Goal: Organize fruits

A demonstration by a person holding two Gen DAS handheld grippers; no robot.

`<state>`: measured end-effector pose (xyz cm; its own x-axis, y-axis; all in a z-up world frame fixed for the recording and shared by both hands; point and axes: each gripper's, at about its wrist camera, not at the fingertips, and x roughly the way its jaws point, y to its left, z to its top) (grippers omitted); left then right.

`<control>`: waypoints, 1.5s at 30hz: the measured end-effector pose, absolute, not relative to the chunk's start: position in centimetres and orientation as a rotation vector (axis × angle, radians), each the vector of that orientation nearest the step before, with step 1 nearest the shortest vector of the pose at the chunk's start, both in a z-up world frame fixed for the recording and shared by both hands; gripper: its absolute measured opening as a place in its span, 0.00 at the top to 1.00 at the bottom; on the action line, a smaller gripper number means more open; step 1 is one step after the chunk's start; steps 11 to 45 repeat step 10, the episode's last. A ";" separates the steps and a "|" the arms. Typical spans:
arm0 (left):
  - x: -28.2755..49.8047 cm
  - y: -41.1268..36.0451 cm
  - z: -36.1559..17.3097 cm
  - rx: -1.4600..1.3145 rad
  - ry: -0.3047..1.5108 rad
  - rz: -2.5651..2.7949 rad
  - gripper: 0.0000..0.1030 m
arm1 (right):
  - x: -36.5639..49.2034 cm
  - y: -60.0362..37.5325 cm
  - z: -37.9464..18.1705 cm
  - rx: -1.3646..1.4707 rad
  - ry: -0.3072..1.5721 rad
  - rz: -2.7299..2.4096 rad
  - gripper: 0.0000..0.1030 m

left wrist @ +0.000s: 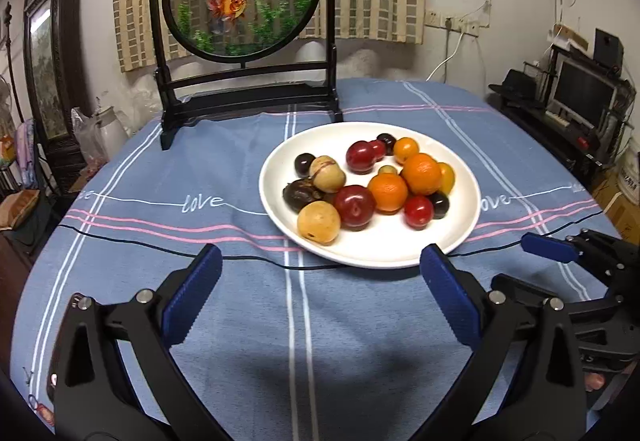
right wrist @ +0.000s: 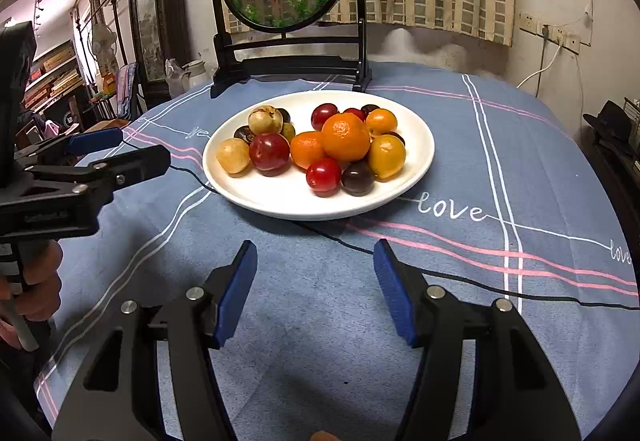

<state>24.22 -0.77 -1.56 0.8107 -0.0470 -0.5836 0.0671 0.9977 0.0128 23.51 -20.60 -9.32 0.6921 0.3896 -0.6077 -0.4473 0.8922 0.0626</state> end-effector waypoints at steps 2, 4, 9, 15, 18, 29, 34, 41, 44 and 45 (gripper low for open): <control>24.3 -0.6 -1.7 0.031 0.628 -0.055 0.02 | 23.5 -20.6 -9.3 -0.093 0.654 0.469 0.41; 24.3 -0.6 -1.6 0.034 0.624 -0.044 0.02 | 23.5 -20.6 -9.3 -0.096 0.654 0.465 0.41; 24.4 -0.2 -1.6 0.012 0.630 -0.037 0.02 | 23.5 -20.7 -9.2 -0.092 0.652 0.465 0.41; 24.5 -0.2 -1.7 0.011 0.632 -0.034 0.02 | 23.5 -20.7 -9.2 -0.091 0.651 0.464 0.41; 24.5 -0.2 -1.7 0.011 0.632 -0.034 0.02 | 23.5 -20.7 -9.2 -0.091 0.651 0.464 0.41; 24.5 -0.2 -1.7 0.011 0.632 -0.034 0.02 | 23.5 -20.7 -9.2 -0.091 0.651 0.464 0.41; 24.5 -0.2 -1.7 0.011 0.632 -0.034 0.02 | 23.5 -20.7 -9.2 -0.091 0.651 0.464 0.41; 24.5 -0.2 -1.7 0.011 0.632 -0.034 0.02 | 23.5 -20.7 -9.2 -0.091 0.651 0.464 0.41; 24.5 -0.2 -1.7 0.011 0.632 -0.034 0.02 | 23.5 -20.7 -9.2 -0.091 0.651 0.464 0.41; 24.5 -0.2 -1.7 0.011 0.632 -0.034 0.02 | 23.5 -20.7 -9.2 -0.091 0.651 0.464 0.41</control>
